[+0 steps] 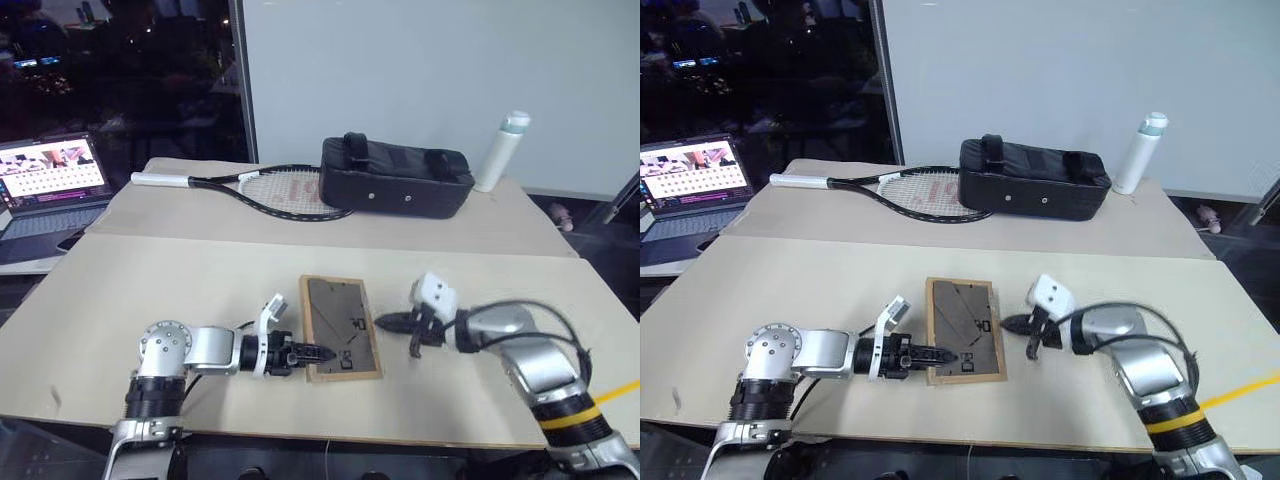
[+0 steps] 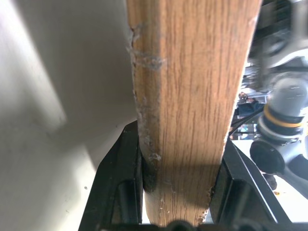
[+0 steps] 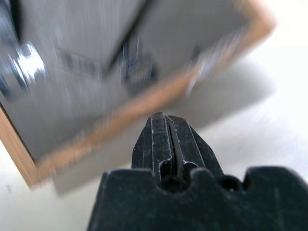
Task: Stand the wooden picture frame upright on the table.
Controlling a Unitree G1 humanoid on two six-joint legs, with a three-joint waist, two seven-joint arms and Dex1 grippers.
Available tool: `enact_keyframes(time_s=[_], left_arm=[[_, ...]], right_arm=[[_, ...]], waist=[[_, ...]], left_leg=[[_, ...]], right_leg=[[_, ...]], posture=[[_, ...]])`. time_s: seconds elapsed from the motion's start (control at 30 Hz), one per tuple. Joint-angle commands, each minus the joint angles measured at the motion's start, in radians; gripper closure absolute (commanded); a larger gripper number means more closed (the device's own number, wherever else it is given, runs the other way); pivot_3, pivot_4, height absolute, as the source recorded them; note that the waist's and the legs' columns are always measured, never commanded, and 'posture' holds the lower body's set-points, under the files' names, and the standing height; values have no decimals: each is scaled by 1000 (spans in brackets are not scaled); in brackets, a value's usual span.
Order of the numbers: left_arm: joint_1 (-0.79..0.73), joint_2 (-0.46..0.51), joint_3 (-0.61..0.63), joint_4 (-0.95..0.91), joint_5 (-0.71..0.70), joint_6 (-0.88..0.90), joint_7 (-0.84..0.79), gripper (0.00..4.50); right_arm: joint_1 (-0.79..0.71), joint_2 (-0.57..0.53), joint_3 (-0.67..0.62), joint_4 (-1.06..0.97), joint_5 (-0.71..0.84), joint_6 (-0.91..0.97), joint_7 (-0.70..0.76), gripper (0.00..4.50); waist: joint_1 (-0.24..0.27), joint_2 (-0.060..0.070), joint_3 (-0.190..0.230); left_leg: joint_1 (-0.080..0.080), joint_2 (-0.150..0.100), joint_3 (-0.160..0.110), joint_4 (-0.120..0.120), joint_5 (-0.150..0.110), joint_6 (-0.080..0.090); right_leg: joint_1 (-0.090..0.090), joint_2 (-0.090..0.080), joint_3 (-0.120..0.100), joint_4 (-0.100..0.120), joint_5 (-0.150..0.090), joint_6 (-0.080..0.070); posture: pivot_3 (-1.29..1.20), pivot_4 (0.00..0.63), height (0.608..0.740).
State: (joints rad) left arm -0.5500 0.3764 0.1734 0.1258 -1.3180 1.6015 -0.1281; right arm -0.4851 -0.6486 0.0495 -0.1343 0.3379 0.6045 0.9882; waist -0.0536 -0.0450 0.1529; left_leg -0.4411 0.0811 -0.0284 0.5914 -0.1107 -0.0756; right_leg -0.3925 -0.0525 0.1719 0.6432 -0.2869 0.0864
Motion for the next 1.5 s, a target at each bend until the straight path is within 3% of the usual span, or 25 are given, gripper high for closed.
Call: enact_keyframes(time_s=[0.03, 0.3, 0.67, 1.03, 1.23, 1.5], left_arm=[[-53, 85, -40, -22, 65, -9, -129, 3341], [-132, 140, -224, -8, 250, -120, -378, 3341], [-178, 140, -358, 33, 422, -203, -569, 3341], [-205, 148, -387, 100, 531, -246, -680, 3341], [-218, 138, -388, 111, 557, -253, -708, 3341], [-252, 145, -386, 189, 607, -274, -746, 3341]], right_arm=[[-96, -42, -121, -72, 185, 182, 34, 4029], [-191, 20, 21, -20, 175, 204, 31, 1519], [-219, 142, 222, 68, 52, -10, 136, 1519], [-227, 119, 135, 132, 53, 38, 108, 1519], [-233, 140, 152, 160, 17, 14, 75, 1519], [-198, 158, 158, 19, 97, 17, 157, 1519]], waist=[[-5, 0, 0], [-6, 0, 0], [12, 0, 1], [12, 0, 1], [14, 0, 1], [14, 0, 1]], left_leg=[[0, 0, 0, 0, 0, 0], [-8, 0, -1, -5, 0, 2], [-16, -1, -2, -2, 0, 2], [-16, -1, -3, -1, 0, 2], [-16, -1, -4, 0, 0, 2], [-16, -1, -4, 0, 1, 3]], right_leg=[[-1, 0, 0, 0, 0, 0], [-8, 0, -1, 0, 0, 4], [-14, 0, -3, 2, 2, 3], [-13, 0, -4, 3, 0, 5], [-12, 0, -5, 3, 0, 5], [-12, 0, -5, 4, 1, 8]], posture=[[0, 150, 726], [0, 150, 726], [0, 150, 726], [0, 150, 726], [0, 150, 726], [0, 150, 726]])
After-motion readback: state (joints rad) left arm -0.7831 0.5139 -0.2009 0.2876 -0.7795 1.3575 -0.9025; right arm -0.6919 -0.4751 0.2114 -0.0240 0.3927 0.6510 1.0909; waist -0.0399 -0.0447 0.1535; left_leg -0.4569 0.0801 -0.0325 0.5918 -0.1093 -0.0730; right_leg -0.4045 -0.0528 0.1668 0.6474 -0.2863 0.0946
